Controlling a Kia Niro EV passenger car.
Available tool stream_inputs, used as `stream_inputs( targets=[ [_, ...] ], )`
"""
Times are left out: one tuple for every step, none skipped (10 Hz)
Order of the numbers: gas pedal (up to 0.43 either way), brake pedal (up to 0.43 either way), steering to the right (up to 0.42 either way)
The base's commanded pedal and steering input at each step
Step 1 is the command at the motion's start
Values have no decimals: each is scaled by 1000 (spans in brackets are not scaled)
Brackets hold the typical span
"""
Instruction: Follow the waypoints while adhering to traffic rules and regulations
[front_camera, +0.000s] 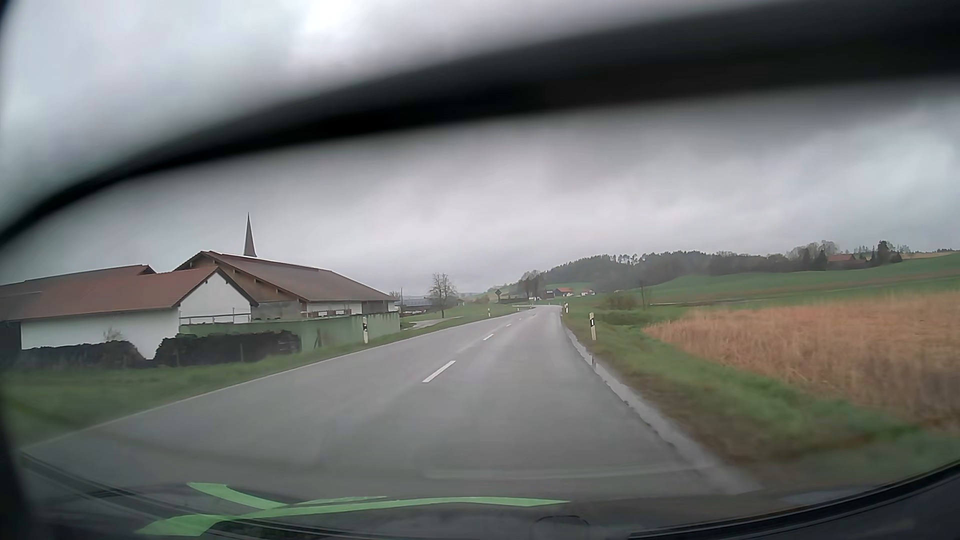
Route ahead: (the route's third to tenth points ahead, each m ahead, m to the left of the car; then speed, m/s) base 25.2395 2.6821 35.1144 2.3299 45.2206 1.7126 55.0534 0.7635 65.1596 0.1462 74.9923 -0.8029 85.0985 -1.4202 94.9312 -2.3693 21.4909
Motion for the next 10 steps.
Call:
stream_inputs(
  targets=[
    [150, 0, 9],
    [150, 0, 9],
    [150, 0, 9],
    [150, 0, 8],
    [157, 0, 7],
    [177, 0, 7],
    [177, 0, 7],
    [177, 0, 7],
    [189, 0, 7],
    [189, 0, 7]
  ],
)
